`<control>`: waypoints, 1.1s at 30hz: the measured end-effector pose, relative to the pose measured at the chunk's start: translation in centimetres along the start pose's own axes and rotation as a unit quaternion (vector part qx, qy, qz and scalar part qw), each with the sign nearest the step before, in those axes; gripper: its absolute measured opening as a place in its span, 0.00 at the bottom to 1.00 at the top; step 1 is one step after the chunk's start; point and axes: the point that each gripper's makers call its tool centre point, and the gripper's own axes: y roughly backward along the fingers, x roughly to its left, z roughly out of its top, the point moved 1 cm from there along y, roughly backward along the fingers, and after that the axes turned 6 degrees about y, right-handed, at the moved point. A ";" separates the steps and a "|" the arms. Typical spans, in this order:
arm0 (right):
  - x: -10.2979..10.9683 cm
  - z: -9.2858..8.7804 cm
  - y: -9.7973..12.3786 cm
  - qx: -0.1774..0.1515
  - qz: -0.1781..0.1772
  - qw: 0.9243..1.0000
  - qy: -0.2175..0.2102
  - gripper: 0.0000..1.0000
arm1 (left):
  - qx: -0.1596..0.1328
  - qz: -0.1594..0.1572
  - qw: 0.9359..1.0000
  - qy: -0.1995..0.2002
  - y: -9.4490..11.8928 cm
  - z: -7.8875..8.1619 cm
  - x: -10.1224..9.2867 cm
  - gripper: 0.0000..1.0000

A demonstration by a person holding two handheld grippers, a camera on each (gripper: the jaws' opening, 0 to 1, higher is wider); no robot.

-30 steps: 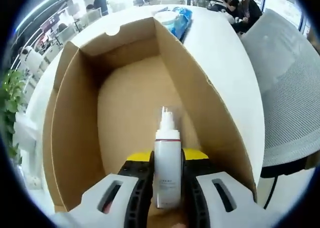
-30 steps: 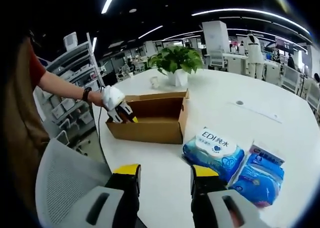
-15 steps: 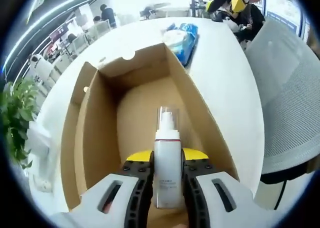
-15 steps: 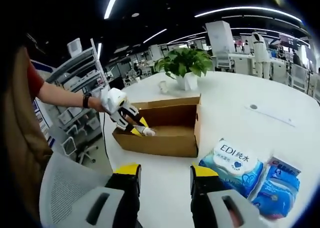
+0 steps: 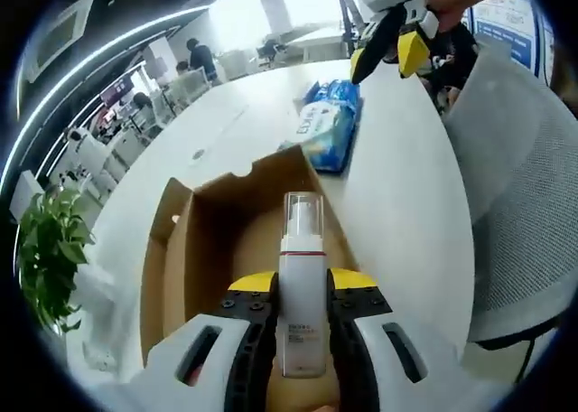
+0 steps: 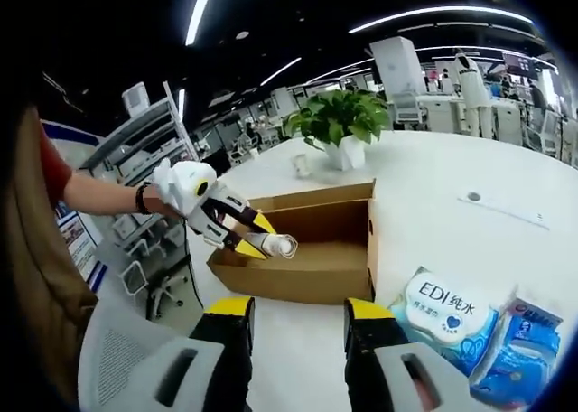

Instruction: Operate the shoe box by opening the lid, removing the specified soft item, and placing it in the target area until the item is outside and the box remains undamaged.

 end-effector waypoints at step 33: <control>2.5 1.0 -1.4 -0.042 0.084 0.989 -0.111 0.38 | -0.078 -0.039 0.990 -0.114 -1.0 8.5 -5.5 0.20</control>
